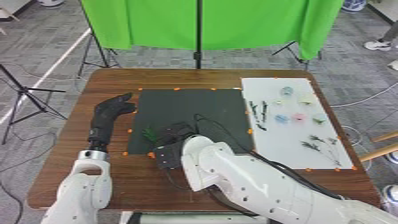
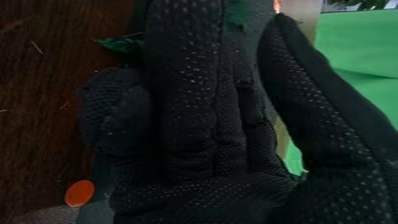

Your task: Arrange flowers

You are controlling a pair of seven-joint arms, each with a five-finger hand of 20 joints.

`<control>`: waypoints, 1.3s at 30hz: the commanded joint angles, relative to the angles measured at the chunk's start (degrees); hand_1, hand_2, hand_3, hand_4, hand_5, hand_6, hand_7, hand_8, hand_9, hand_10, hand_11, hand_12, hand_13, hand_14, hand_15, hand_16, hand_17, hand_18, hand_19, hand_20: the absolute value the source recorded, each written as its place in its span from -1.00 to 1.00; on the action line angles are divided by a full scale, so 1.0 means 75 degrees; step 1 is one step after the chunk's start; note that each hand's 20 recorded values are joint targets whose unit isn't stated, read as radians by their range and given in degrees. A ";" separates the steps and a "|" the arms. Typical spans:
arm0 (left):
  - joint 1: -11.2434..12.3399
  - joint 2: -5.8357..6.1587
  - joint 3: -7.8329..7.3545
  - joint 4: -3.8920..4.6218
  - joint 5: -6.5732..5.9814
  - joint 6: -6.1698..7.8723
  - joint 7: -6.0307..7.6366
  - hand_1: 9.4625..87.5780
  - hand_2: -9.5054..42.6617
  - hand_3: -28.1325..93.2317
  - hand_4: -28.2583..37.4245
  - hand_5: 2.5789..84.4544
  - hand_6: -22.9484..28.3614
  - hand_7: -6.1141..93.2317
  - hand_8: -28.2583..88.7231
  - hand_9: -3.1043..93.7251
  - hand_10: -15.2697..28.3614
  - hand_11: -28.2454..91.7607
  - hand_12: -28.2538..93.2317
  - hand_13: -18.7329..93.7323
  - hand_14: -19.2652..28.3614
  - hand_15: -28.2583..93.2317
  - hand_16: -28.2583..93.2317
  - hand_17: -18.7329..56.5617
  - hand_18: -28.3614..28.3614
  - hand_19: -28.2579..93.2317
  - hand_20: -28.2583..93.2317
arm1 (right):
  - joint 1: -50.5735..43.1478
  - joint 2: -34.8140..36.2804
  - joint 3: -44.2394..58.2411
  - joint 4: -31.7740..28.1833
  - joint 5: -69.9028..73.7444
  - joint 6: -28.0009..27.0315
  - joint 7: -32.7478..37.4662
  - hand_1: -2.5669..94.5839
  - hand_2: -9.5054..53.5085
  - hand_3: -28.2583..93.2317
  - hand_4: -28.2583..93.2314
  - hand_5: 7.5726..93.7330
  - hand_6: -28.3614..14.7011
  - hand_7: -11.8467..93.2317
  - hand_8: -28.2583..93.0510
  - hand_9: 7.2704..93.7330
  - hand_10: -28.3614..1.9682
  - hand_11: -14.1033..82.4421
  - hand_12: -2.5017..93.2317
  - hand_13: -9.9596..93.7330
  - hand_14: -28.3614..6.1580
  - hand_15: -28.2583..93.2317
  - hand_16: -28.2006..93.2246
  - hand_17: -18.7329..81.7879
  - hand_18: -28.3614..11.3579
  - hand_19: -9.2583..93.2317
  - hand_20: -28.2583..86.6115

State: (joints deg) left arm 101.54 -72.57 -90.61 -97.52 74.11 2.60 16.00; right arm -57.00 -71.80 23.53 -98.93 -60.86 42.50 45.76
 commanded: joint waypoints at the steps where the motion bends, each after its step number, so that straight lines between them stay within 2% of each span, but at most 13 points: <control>1: 0.0221 -0.0097 -0.0132 -0.0072 0.0006 -0.0001 -0.0120 -0.43 -0.28 0.41 -0.74 0.24 0.20 -0.66 -0.60 0.17 0.50 -0.10 -0.33 0.10 0.74 0.06 -0.60 -0.29 0.63 0.01 -0.19 | -0.0069 0.0175 -0.0194 -0.0150 -0.1435 -0.0106 0.0247 -0.09 -0.87 0.49 -0.69 0.23 0.04 -0.24 -0.31 0.69 -0.09 -0.30 -0.55 1.00 0.39 0.11 -0.16 0.82 0.16 0.51 0.39; 4: 0.0302 -0.0083 -0.0170 -0.0121 -0.0003 0.0030 -0.0163 -0.43 -0.28 0.41 -0.74 0.24 0.20 -0.66 -0.60 0.17 0.50 -0.10 -0.33 0.10 0.74 0.06 -0.60 -0.29 0.63 0.01 -0.19 | -0.0046 0.0243 -0.0296 -0.0186 -0.1933 -0.0337 0.0423 -0.23 -0.79 0.53 -0.69 0.23 0.04 -0.15 -0.63 0.69 -0.12 -0.26 -0.52 1.00 0.35 0.14 -0.16 0.80 0.11 0.62 0.28; 5: 0.0312 -0.0095 -0.0171 -0.0121 -0.0011 0.0033 -0.0168 -0.43 -0.28 0.41 -0.74 0.24 0.20 -0.66 -0.60 0.17 0.50 -0.10 -0.33 0.10 0.74 0.06 -0.60 -0.29 0.63 0.01 -0.19 | -0.0059 0.0253 -0.0299 -0.0194 -0.2035 -0.0400 0.0486 -0.26 -0.76 0.54 -0.69 0.23 0.04 -0.14 -0.65 0.69 -0.15 -0.25 -0.51 1.00 0.35 0.15 -0.16 0.80 0.09 0.64 0.26; 12: 0.0429 -0.0112 -0.0239 -0.0211 -0.0003 0.0063 -0.0187 -0.43 -0.27 0.41 -0.74 0.24 0.20 -0.66 -0.60 0.17 0.49 -0.10 -0.33 0.10 0.74 0.06 -0.60 -0.29 0.63 0.01 -0.19 | -0.0150 0.0552 -0.0429 -0.0517 -0.2026 -0.1202 0.0805 -0.37 -0.67 0.51 -0.68 0.16 -0.03 -0.18 -0.64 0.62 -0.31 -0.32 -0.54 1.00 0.27 0.16 -0.16 0.78 0.00 0.74 0.12; 17: 0.0412 -0.0106 -0.0243 -0.0201 -0.0011 0.0071 -0.0178 -0.43 -0.28 0.41 -0.74 0.24 0.20 -0.66 -0.60 0.17 0.49 -0.10 -0.33 0.10 0.74 0.06 -0.60 -0.29 0.63 0.01 -0.19 | -0.0185 0.0599 -0.0384 -0.0617 -0.1719 -0.1704 0.0498 -0.44 -0.61 0.49 -0.68 -0.07 -0.03 -0.37 -0.61 0.54 -0.41 -0.48 -0.65 1.00 0.20 0.16 -0.19 0.78 -0.04 0.77 0.04; 20: 0.0377 -0.0090 -0.0210 -0.0185 -0.0010 0.0047 -0.0189 -0.43 -0.27 0.41 -0.74 0.24 0.20 -0.66 -0.60 0.17 0.49 -0.10 -0.33 0.10 0.75 0.06 -0.60 -0.29 0.63 0.01 -0.19 | -0.0153 0.0597 -0.0420 -0.0638 -0.1659 -0.1741 0.0277 -0.47 -0.59 0.48 -0.68 -0.26 0.02 -0.45 -0.61 0.45 -0.43 -0.53 -0.69 1.00 0.18 0.16 -0.20 0.78 -0.07 0.77 0.02; 23: 0.0371 -0.0095 -0.0196 -0.0180 -0.0012 0.0040 -0.0197 -0.43 -0.27 0.41 -0.75 0.24 0.20 -0.66 -0.60 0.17 0.49 -0.10 -0.33 0.10 0.75 0.06 -0.60 -0.29 0.63 0.01 -0.19 | -0.0156 0.0567 -0.0398 -0.0637 -0.1651 -0.1785 0.0209 -0.49 -0.59 0.48 -0.68 -0.35 0.07 -0.47 -0.61 0.37 -0.47 -0.54 -0.71 1.00 0.17 0.14 -0.20 0.77 -0.08 0.77 0.01; 30: 0.0352 -0.0120 -0.0203 -0.0161 -0.0010 -0.0009 -0.0206 -0.43 -0.27 0.41 -0.74 0.24 0.20 -0.66 -0.60 0.17 0.49 -0.10 -0.33 0.10 0.74 0.06 -0.60 -0.29 0.63 0.01 -0.19 | -0.0172 0.0533 -0.0312 -0.0577 -0.1174 -0.1577 -0.0010 -0.53 -0.58 0.49 -0.69 -0.40 0.05 -0.49 -0.61 0.31 -0.47 -0.55 -0.71 1.00 0.16 0.12 -0.18 0.75 -0.10 0.78 -0.01; 34: 0.0323 -0.0139 -0.0189 -0.0147 0.0013 -0.0047 -0.0196 -0.43 -0.27 0.41 -0.74 0.24 0.20 -0.66 -0.60 0.17 0.49 -0.10 -0.33 0.10 0.74 0.06 -0.60 -0.29 0.63 0.01 -0.19 | -0.0195 0.0542 -0.0229 -0.0551 -0.0695 -0.1760 -0.0276 -0.55 -0.56 0.49 -0.69 -0.42 0.00 -0.51 -0.61 0.31 -0.47 -0.55 -0.72 1.00 0.15 0.11 -0.18 0.74 -0.10 0.78 -0.02; 39: 0.0250 -0.0142 -0.0168 -0.0107 0.0026 -0.0092 -0.0174 -0.43 -0.27 0.41 -0.75 0.24 0.20 -0.66 -0.60 0.17 0.49 -0.10 -0.33 0.10 0.74 0.06 -0.60 -0.29 0.63 0.01 -0.19 | -0.0220 0.0564 -0.0226 -0.0542 -0.0517 -0.1780 -0.0524 -0.59 -0.56 0.50 -0.69 -0.54 -0.02 -0.58 -0.61 0.25 -0.47 -0.56 -0.73 1.00 0.13 0.08 -0.16 0.71 -0.14 0.80 -0.03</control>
State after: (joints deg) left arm 103.91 -72.92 -92.17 -98.91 74.10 2.65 15.04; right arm -57.68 -67.58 22.09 -103.62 -65.88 29.81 44.06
